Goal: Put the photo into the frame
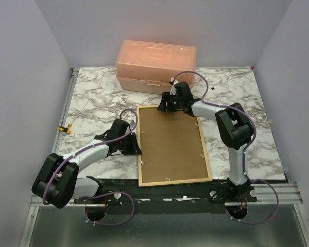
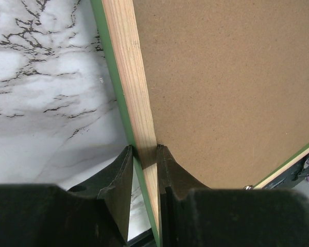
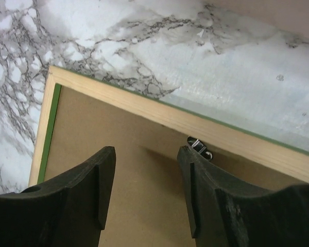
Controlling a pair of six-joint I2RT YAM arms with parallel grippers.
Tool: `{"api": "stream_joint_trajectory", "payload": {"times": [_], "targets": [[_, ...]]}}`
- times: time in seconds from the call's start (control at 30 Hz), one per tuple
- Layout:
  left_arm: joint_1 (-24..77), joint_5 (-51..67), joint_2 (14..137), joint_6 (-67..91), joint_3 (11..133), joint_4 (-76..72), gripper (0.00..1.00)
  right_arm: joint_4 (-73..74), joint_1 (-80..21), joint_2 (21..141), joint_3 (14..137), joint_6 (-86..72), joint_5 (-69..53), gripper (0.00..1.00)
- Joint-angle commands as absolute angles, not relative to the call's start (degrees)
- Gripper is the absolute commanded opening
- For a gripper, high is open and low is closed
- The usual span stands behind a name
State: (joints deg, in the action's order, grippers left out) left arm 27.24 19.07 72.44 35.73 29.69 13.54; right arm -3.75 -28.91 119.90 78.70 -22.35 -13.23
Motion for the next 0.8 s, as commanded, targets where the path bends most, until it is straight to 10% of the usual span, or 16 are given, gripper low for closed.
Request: {"api": "stream_joint_trajectory", "payload": {"times": [0.0, 0.33, 0.77], "targets": [[28.0, 17.8, 74.1, 33.0, 29.4, 16.4, 0.0, 0.6, -29.6, 116.9, 76.1, -20.9, -15.1, 0.59], [28.0, 18.3, 72.6, 33.5, 29.1, 15.9, 0.0, -0.7, -30.3, 106.5, 72.1, -24.4, -17.7, 0.65], [27.5, 20.5, 63.1, 37.7, 28.6, 14.6, 0.59, 5.4, -44.2, 92.7, 60.5, -27.3, -12.3, 0.67]]}}
